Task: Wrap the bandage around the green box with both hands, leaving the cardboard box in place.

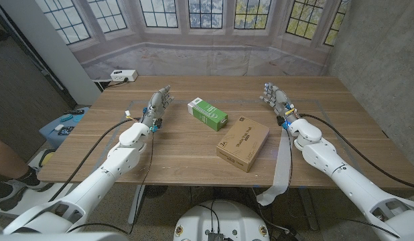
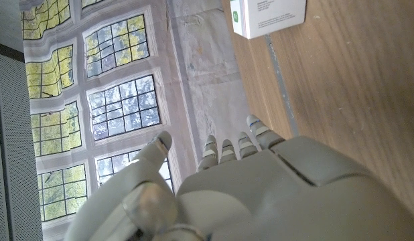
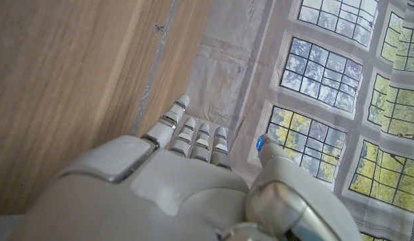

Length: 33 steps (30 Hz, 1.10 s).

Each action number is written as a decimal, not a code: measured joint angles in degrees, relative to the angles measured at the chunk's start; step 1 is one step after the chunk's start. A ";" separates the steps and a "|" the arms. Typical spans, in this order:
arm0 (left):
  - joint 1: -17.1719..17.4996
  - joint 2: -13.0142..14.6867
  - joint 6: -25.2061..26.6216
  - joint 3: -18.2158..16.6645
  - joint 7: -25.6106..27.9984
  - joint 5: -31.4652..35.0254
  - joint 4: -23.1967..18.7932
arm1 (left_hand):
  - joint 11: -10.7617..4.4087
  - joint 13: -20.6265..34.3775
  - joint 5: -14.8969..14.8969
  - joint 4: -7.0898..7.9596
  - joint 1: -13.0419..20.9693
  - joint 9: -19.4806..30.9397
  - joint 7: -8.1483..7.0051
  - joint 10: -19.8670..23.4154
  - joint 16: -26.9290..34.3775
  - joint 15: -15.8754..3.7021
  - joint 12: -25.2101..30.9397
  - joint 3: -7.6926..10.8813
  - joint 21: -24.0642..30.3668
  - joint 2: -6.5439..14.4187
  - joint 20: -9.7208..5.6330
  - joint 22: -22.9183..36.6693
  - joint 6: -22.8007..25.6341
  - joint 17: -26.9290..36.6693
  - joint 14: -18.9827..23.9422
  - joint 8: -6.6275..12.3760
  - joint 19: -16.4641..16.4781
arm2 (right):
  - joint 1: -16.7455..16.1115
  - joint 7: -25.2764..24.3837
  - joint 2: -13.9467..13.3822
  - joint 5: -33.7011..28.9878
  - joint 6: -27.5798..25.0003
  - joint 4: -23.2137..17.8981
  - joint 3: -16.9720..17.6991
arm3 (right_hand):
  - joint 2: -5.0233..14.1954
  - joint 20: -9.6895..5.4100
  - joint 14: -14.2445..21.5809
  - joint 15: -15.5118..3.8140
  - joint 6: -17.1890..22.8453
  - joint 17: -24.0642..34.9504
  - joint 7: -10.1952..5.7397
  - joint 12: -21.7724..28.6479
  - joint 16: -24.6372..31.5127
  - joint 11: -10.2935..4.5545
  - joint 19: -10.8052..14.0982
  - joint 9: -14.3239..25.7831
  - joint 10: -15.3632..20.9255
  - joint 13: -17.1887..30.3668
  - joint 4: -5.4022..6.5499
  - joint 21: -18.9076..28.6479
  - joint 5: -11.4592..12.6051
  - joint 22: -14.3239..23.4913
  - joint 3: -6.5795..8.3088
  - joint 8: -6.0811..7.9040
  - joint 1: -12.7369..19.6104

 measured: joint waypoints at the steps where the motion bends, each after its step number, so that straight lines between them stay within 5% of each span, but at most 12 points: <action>1: 0.01 0.20 0.00 0.00 0.00 0.00 -0.26 | 0.00 0.00 0.03 -0.16 0.34 0.00 0.19 0.00 0.00 0.00 0.00 0.12 -0.01 -0.10 0.00 0.00 -0.19 0.00 0.00 0.00 0.00 | 0.00 -0.13 0.00 -0.06 -0.09 0.00 0.00 | 0.00 0.00 0.00 0.00 0.00 0.00 0.00 0.00 0.00 0.00 0.00 0.00 0.00 0.00 -0.07 0.00 0.00 0.00 0.07 0.00 0.00; 11: -0.79 1.87 2.57 0.69 -0.71 1.07 -1.88 | -0.01 -0.01 0.64 -3.90 3.40 -0.16 0.28 0.01 0.00 0.30 0.00 1.02 -0.46 -0.56 0.30 0.00 -0.28 0.00 0.30 0.00 0.73 | -0.87 -0.71 -0.85 -0.30 -0.38 -1.67 -0.01 | 0.07 0.00 -0.01 0.01 -0.01 -0.16 0.00 0.00 0.00 0.00 0.00 -0.01 0.00 0.00 -0.30 0.00 0.00 0.00 0.30 0.00 0.52; 21: -3.65 3.46 4.84 2.43 -2.28 3.60 -2.30 | -2.19 -0.01 2.07 -10.62 9.21 -0.16 -0.41 2.20 0.00 -0.33 0.10 2.36 -1.14 -1.26 -0.71 -0.01 0.41 -0.01 0.93 0.00 2.15 | -2.24 -1.18 -1.73 -0.44 -0.33 -2.80 0.62 | 0.07 0.00 -0.01 0.01 0.05 -0.16 0.06 0.00 0.00 0.00 0.00 -0.01 0.00 -0.01 -0.55 0.00 -0.01 -0.01 0.52 0.00 0.52; 33: -7.64 5.96 6.78 4.76 -5.23 7.70 -2.69 | -3.70 -0.02 3.40 -12.68 12.72 -0.15 -2.39 3.71 0.00 -0.61 0.43 2.96 -1.81 -1.74 -1.01 -0.01 1.36 -0.01 1.21 0.00 2.45 | -3.12 -1.51 -1.97 -0.46 0.65 -3.02 1.08 | 0.37 0.01 -0.02 0.02 0.30 -0.15 0.31 -0.29 -0.01 0.31 -0.01 -0.01 0.30 0.09 -1.02 0.00 -0.02 -0.01 0.37 0.00 0.82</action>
